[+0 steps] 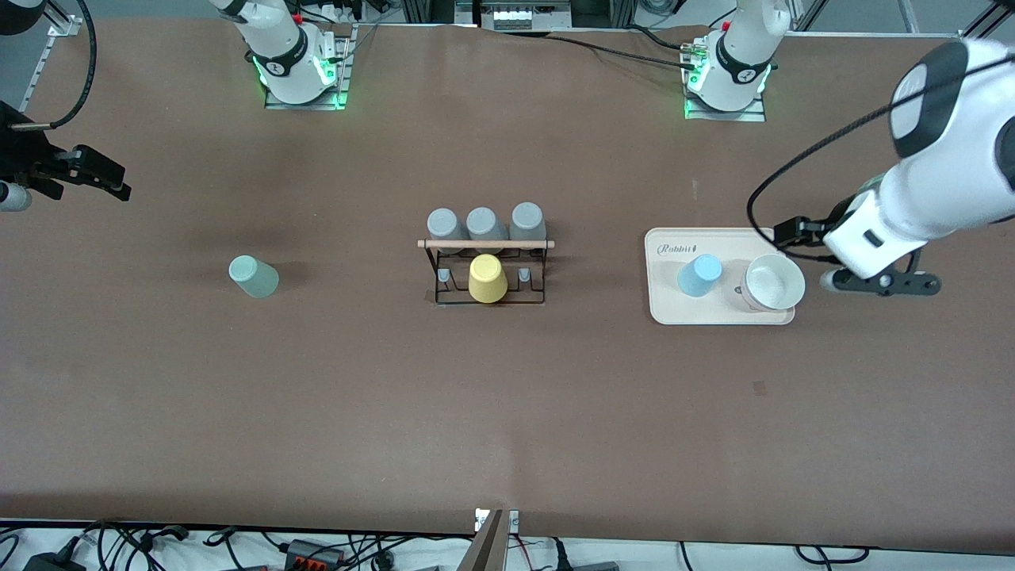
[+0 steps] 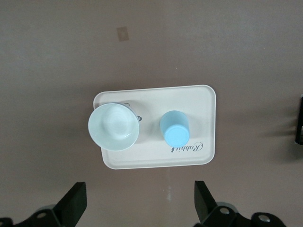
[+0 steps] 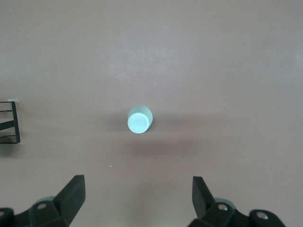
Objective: Hang scattered cups on rack with three cups
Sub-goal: 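Reach the left gripper down to the light-blue cup on the tray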
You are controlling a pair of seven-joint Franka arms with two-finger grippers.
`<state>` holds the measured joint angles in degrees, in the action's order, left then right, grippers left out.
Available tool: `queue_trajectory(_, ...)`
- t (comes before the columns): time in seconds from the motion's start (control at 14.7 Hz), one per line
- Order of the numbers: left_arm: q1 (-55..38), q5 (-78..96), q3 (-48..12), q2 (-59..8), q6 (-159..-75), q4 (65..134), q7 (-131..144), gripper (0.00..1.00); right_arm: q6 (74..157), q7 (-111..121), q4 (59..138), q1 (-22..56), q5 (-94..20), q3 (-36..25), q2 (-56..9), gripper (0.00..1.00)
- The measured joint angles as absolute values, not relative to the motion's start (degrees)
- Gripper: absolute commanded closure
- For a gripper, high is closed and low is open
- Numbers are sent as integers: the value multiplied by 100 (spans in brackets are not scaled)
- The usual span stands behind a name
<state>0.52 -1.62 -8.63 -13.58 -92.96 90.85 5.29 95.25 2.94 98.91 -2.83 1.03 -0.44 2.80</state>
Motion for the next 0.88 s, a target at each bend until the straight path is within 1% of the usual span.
queue_trajectory(0.14, 51, -160, -935, -1692, -9510, 9050, 533, 0, 9525, 294, 9891, -283, 103, -42, 280, 0)
queue_trajectory(0.41, 51, -99, -952, -2516, -10375, 9176, 533, 0, 9566, 294, 9893, -283, 103, -40, 280, 0)
queue_trajectory(0.54, 59, -97, -958, -2740, -10995, 9597, 533, 0, 9599, 294, 9893, -283, 103, -40, 280, 0)
queue_trajectory(0.68, 58, -93, -983, -2795, -11733, 10194, 535, 0, 9636, 294, 9894, -283, 103, -39, 280, 0)
queue_trajectory(0.75, 58, -89, -994, -2799, -11969, 10426, 537, 0, 9639, 294, 9894, -283, 103, -40, 280, 0)
queue_trajectory(0.88, 61, -69, -1009, -2792, -12068, 10646, 537, 0, 9639, 294, 9894, -283, 103, -39, 280, 0)
